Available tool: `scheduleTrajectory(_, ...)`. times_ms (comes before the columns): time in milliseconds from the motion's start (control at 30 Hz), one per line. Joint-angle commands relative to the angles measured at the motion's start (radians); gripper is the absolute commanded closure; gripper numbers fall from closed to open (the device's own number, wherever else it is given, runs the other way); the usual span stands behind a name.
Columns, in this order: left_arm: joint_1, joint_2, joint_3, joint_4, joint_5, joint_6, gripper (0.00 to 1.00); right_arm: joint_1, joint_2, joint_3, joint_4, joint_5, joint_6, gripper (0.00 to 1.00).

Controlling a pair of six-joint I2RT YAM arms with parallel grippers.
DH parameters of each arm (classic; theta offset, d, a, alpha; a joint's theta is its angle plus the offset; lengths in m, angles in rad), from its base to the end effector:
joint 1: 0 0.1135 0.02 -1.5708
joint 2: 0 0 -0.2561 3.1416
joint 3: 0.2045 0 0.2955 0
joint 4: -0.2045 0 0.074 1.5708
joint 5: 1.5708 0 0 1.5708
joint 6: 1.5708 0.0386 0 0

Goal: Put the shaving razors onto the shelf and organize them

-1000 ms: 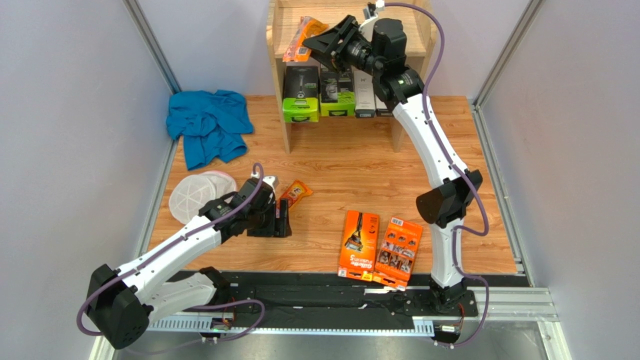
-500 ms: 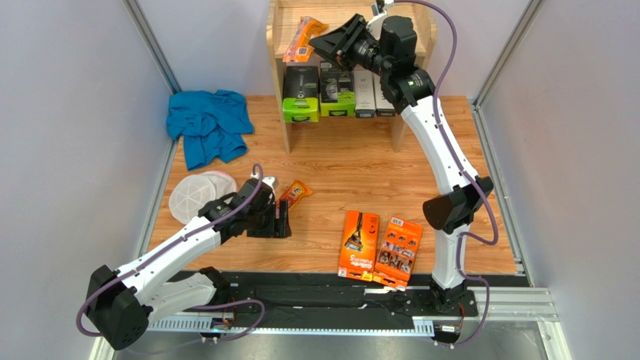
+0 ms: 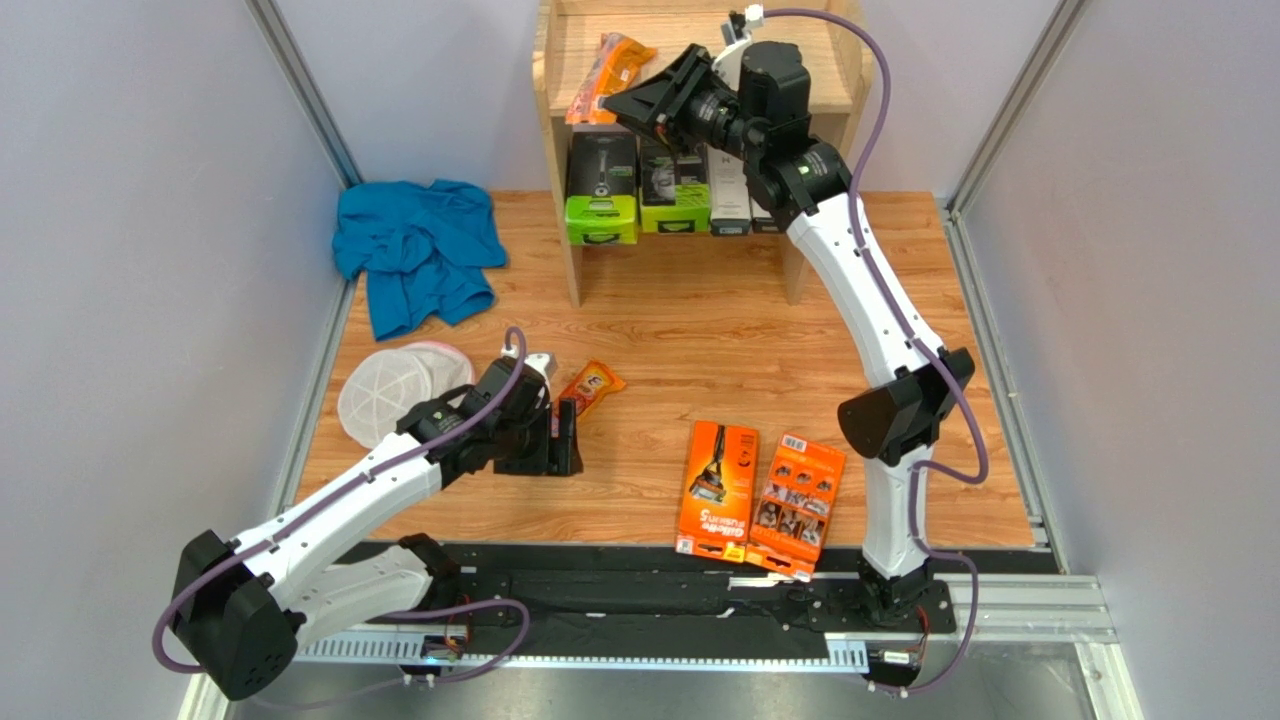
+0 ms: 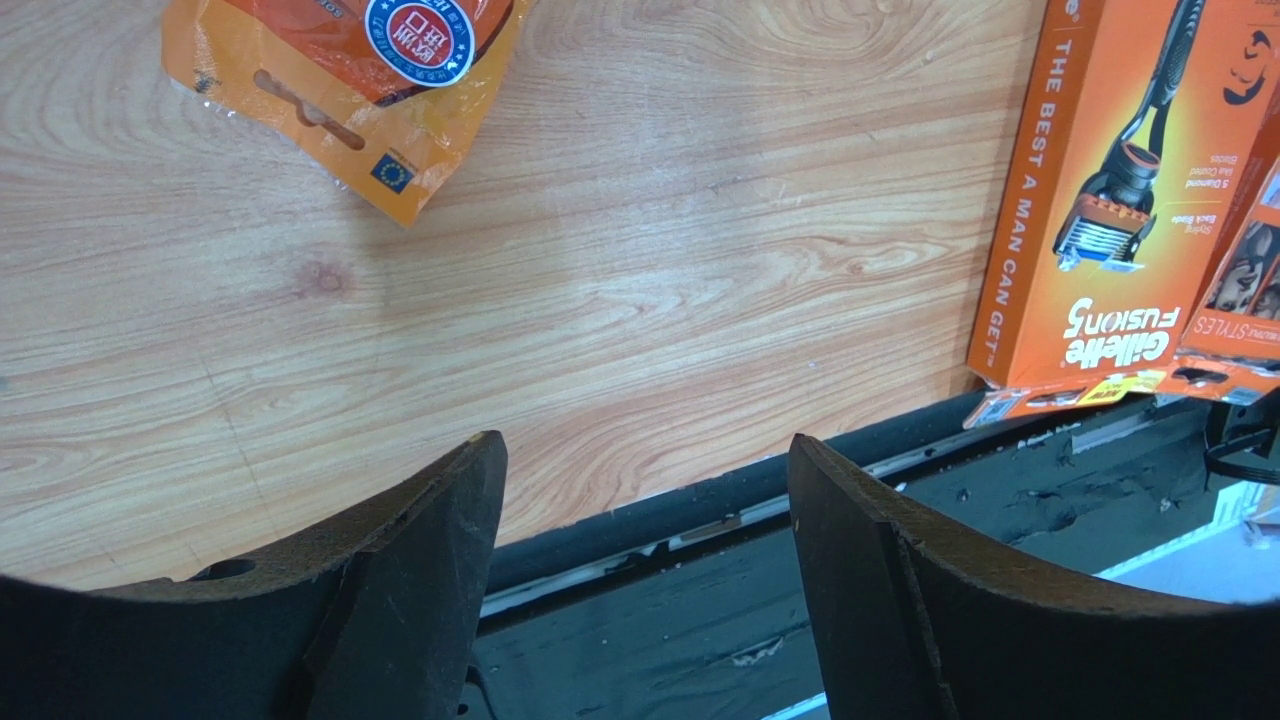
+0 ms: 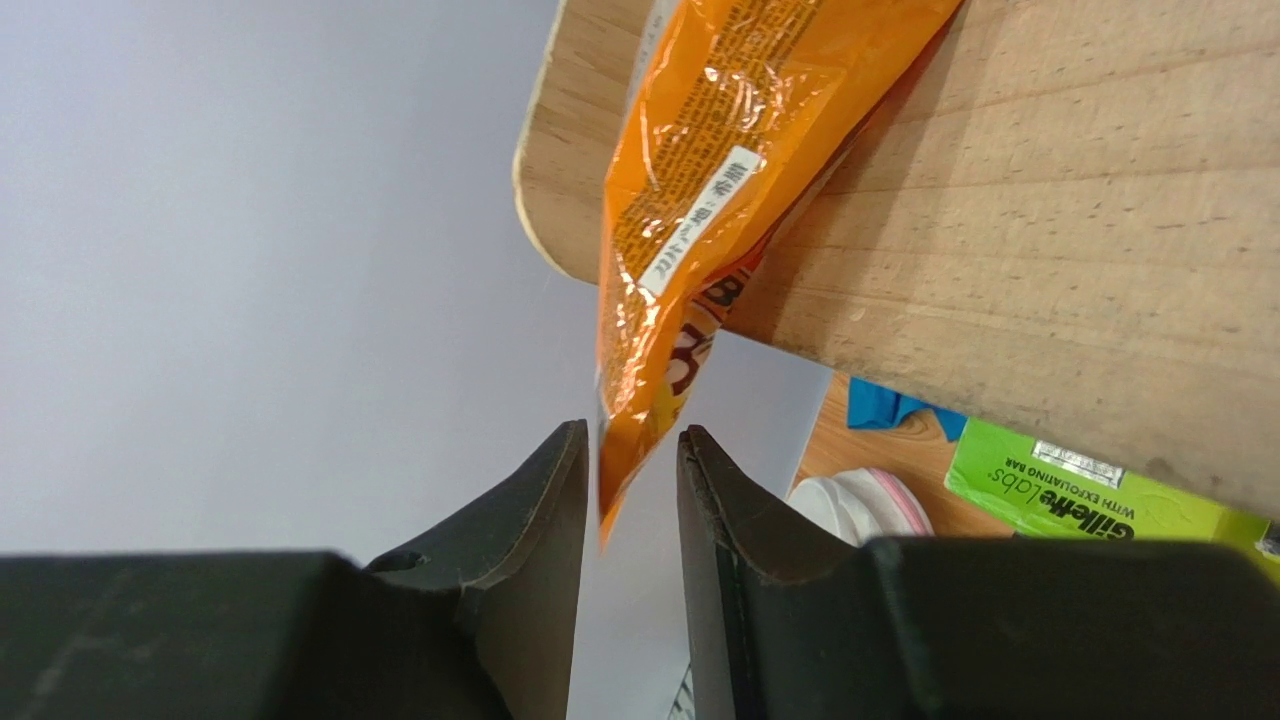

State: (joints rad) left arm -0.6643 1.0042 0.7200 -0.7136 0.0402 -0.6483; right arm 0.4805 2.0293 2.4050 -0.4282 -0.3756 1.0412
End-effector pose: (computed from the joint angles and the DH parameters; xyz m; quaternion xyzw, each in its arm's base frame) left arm 0.1865 -0.1480 0.2115 0.0134 0.9590 -0.1877 0.2121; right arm 0.4282 0.2392 0.4994 0.0737 0.7204 0.5644 0.3964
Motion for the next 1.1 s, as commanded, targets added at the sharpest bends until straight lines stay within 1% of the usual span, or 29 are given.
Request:
scheduleTrajectory(0, 0.005, -0.010, -0.001, 0.008, -0.005, 0.002, 0.22, 0.009, 0.046, 0.042, 0.003, 0.006, -0.006, 0.70)
scheduleTrajectory(100, 0.005, -0.012, 0.001, 0.005, -0.006, 0.007, 0.23, 0.009, 0.052, 0.042, -0.007, 0.017, -0.006, 0.75)
scheduleTrajectory(200, 0.005, -0.015, 0.006, 0.000, -0.010, 0.009, 0.22, 0.010, 0.051, 0.045, -0.009, 0.021, -0.012, 0.88)
scheduleTrajectory(233, 0.005, -0.015, 0.007, -0.003, -0.014, 0.010, 0.22, 0.009, 0.052, 0.046, -0.010, 0.020, -0.015, 0.95)
scheduleTrajectory(300, 0.005, -0.015, 0.006, -0.003, -0.016, 0.012, 0.22, 0.009, 0.051, 0.055, -0.009, 0.017, -0.020, 1.00)
scheduleTrajectory(567, 0.005, 0.000, -0.001, 0.011, -0.011, 0.010, 0.23, 0.003, 0.031, 0.083, -0.027, 0.010, -0.062, 1.00)
scheduleTrajectory(767, 0.005, 0.013, -0.013, 0.028, 0.001, 0.006, 0.23, -0.011, 0.058, 0.138, -0.060, -0.055, -0.064, 1.00)
scheduleTrajectory(933, 0.003, 0.016, -0.022, 0.036, 0.010, 0.001, 0.24, -0.013, 0.019, 0.095, -0.098, -0.026, -0.101, 1.00)
scheduleTrajectory(1067, 0.005, 0.014, -0.027, 0.036, 0.012, -0.002, 0.24, -0.042, -0.027, 0.051, -0.121, 0.003, -0.119, 1.00)
